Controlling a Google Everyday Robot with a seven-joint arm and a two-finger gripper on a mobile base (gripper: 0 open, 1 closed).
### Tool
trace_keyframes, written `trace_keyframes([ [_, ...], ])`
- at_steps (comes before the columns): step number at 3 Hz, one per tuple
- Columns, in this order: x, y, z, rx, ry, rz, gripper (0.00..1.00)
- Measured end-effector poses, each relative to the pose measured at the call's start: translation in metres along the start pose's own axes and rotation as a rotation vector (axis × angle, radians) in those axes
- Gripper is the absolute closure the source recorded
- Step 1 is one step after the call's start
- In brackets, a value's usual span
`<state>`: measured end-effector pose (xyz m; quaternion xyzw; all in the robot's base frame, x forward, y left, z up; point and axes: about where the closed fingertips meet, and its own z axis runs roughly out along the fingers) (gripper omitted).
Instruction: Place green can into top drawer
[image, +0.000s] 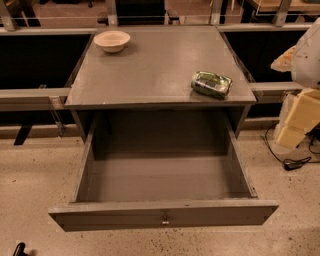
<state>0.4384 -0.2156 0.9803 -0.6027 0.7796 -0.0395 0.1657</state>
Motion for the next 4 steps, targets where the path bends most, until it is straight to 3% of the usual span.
trace_keyframes([
  [1, -0.001, -0.003, 0.0, 0.0, 0.001, -0.002, 0.0],
  [2, -0.01, -0.031, 0.005, -0.006, 0.005, -0.024, 0.0],
  [4, -0.052, -0.127, 0.051, 0.018, -0.054, -0.028, 0.0],
])
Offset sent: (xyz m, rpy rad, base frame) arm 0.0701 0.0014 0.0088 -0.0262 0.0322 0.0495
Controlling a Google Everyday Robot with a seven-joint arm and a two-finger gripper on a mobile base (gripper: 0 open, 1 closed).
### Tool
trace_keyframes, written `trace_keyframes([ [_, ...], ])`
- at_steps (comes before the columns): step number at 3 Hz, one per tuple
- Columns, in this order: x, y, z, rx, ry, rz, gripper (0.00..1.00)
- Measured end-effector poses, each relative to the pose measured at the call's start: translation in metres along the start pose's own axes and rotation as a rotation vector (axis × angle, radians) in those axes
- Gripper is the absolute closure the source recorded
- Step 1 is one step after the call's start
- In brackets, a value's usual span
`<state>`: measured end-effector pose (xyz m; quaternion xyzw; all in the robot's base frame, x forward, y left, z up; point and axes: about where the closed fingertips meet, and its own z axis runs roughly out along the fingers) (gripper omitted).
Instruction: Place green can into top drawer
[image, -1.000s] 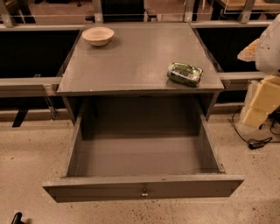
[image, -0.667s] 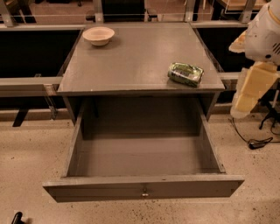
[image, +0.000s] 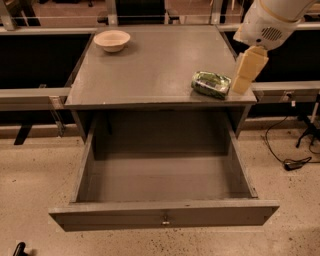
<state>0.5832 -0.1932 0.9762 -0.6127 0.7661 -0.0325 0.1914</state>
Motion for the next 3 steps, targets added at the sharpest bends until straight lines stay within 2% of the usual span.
trace_keyframes([
  [1, -0.003, -0.03, 0.047, -0.02, 0.001, 0.047, 0.0],
  [2, 0.002, -0.047, 0.088, -0.054, 0.02, 0.099, 0.0],
  [3, 0.005, -0.056, 0.115, -0.074, 0.031, 0.125, 0.0],
])
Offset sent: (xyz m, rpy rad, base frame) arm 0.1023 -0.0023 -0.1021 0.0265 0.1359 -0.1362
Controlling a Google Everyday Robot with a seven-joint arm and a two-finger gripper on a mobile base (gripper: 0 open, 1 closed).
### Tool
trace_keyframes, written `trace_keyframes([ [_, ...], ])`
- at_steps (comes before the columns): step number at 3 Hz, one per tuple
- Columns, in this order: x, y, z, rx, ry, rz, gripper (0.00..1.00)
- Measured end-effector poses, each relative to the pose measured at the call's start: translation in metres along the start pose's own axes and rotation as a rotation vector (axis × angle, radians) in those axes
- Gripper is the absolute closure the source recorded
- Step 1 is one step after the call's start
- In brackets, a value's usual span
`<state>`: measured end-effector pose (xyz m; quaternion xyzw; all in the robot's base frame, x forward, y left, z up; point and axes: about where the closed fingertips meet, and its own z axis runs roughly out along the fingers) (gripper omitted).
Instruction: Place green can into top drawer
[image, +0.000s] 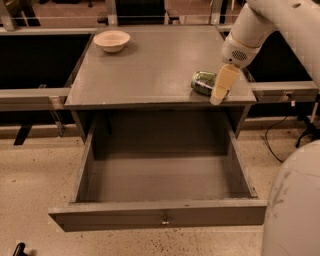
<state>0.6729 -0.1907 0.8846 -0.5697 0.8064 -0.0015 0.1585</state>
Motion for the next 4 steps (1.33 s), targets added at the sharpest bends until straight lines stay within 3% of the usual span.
trace_keyframes([
  [1, 0.0, -0.011, 0.018, 0.008, 0.01, 0.008, 0.0],
  [2, 0.005, -0.018, 0.029, 0.023, 0.016, 0.025, 0.18],
  [4, 0.009, -0.019, 0.037, 0.015, 0.003, 0.009, 0.65],
])
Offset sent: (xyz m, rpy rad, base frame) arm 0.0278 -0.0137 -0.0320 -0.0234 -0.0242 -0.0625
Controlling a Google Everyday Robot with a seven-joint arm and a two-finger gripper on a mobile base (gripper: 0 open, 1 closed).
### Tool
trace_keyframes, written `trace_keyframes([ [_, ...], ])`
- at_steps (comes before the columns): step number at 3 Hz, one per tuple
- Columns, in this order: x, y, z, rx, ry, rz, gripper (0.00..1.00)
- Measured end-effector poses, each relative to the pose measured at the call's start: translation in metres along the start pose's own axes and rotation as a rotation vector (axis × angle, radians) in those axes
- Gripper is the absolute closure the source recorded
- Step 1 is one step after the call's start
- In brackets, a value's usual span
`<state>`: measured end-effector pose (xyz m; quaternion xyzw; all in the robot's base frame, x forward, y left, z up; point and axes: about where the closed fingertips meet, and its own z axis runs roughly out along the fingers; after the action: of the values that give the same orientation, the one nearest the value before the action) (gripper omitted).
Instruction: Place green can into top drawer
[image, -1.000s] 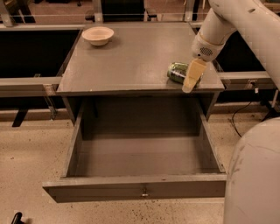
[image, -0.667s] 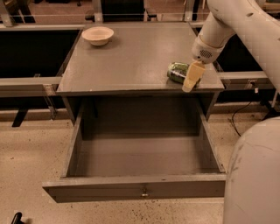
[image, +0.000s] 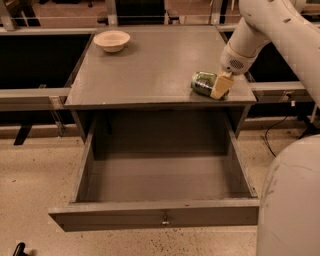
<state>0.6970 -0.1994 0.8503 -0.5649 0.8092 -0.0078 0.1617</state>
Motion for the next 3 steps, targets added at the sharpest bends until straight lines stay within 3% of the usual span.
trace_keyframes([
  [1, -0.003, 0.015, -0.009, -0.031, -0.057, -0.046, 0.88],
  [2, -0.014, 0.053, -0.036, -0.053, -0.128, -0.138, 1.0],
  [3, -0.023, 0.118, -0.059, -0.033, -0.111, -0.249, 1.0],
])
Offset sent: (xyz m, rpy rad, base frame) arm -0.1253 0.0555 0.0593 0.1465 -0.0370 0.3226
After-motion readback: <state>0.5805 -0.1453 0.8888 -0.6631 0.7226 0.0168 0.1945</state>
